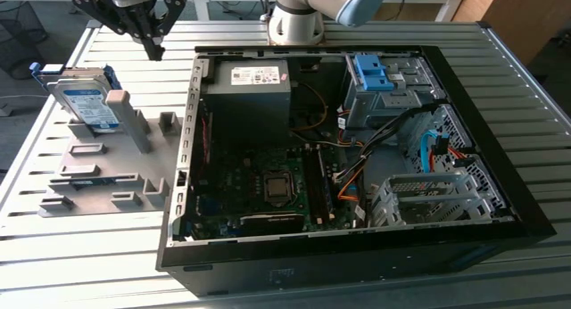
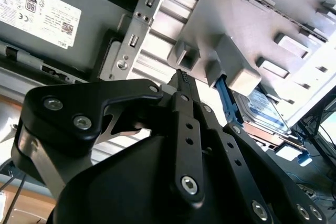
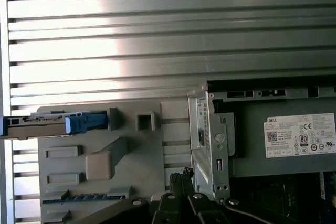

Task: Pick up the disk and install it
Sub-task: 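Reach for the disk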

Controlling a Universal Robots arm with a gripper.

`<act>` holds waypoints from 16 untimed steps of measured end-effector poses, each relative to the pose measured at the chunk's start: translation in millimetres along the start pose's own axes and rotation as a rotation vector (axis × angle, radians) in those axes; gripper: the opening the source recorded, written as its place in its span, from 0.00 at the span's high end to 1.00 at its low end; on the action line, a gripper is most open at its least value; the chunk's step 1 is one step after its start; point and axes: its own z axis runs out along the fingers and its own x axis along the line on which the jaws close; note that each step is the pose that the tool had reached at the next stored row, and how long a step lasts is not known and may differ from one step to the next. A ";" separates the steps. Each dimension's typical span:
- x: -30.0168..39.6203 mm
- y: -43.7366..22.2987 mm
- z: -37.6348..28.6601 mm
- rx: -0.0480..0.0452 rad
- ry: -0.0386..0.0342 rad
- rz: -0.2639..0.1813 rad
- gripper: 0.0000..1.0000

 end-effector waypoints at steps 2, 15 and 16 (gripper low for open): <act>6.0 0.7 0.3 -0.0001 0.0000 0.001 0.89; 15.7 1.3 1.0 0.0003 0.0038 0.001 0.89; 16.1 1.3 1.1 0.0002 0.0037 0.001 0.89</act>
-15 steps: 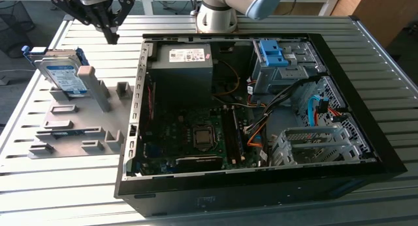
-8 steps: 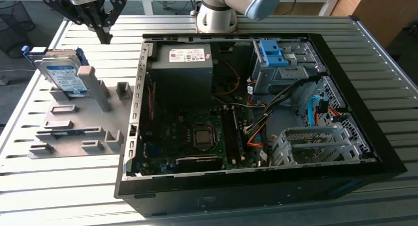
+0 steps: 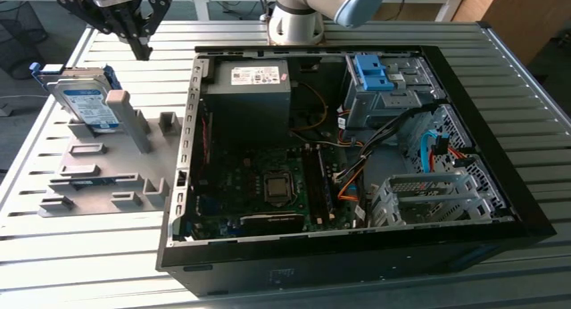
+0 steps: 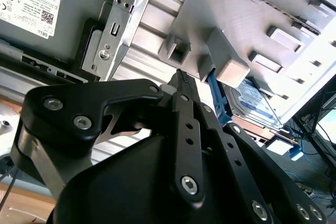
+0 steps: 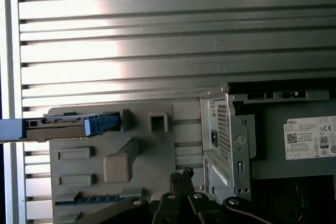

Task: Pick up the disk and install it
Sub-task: 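Reach for the disk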

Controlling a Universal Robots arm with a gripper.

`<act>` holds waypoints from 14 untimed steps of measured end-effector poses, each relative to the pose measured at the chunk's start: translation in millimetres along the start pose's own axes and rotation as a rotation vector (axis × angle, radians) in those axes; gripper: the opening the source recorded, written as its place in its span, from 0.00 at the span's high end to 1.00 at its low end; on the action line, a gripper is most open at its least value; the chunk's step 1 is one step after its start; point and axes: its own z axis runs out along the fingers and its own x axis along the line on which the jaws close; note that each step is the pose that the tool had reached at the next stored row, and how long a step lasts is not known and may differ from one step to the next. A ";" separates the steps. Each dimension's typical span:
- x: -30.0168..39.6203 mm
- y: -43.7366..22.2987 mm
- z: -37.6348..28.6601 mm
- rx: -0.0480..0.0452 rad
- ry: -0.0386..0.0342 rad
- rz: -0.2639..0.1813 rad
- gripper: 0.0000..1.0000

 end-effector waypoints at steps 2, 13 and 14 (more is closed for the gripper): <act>0.9 -0.1 0.1 0.0001 0.0001 0.000 0.89; 6.9 -0.1 0.3 0.0000 0.0001 0.000 0.89; 7.5 -0.1 0.3 0.0001 0.0001 0.000 0.89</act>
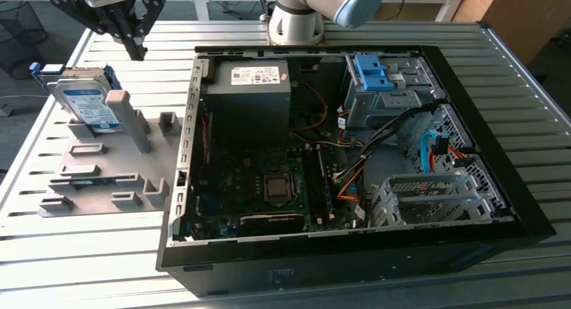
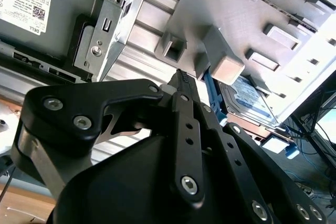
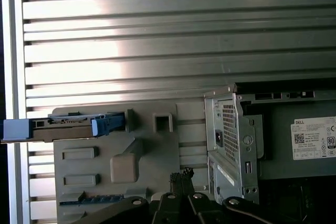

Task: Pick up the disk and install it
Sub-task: 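Reach for the disk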

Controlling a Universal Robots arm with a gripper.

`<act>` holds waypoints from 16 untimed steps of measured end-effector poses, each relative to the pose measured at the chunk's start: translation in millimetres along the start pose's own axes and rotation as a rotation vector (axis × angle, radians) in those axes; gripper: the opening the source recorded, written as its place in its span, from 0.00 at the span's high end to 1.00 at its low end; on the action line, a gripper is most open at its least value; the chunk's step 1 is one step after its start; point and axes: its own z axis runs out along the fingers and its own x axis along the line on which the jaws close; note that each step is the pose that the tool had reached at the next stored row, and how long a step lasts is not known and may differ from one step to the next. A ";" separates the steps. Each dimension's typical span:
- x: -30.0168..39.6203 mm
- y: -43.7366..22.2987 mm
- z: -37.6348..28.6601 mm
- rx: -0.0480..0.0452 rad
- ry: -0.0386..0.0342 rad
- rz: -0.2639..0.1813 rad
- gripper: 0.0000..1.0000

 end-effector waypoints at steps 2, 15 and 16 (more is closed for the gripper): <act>1.2 0.0 0.1 0.0000 -0.0001 0.000 0.89; 20.7 7.3 2.1 0.0004 0.0046 0.001 0.89; 23.6 7.5 2.2 0.0004 0.0051 0.001 0.89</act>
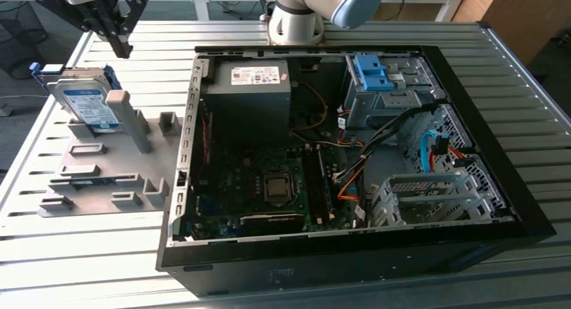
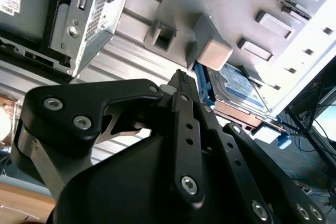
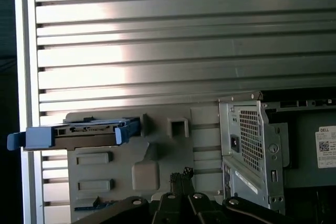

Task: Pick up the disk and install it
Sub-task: 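Reach for the disk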

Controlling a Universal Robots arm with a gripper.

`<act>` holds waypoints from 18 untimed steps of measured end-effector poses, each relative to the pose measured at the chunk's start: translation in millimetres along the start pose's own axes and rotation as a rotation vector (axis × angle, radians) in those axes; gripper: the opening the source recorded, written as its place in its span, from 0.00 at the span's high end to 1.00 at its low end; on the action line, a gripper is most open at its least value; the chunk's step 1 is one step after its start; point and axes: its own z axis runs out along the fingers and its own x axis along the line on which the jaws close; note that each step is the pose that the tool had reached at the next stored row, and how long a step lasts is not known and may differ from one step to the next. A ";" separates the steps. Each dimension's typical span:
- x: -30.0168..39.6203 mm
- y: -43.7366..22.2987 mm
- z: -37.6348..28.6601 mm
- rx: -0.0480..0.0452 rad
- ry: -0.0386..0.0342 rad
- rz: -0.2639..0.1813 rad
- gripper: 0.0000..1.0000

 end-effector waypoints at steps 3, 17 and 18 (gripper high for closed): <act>9.6 -0.3 0.6 0.0001 0.0012 0.000 0.89; 16.4 -0.8 1.4 0.0003 0.0028 0.000 0.89; 17.0 -0.9 1.4 0.0002 0.0027 0.000 0.89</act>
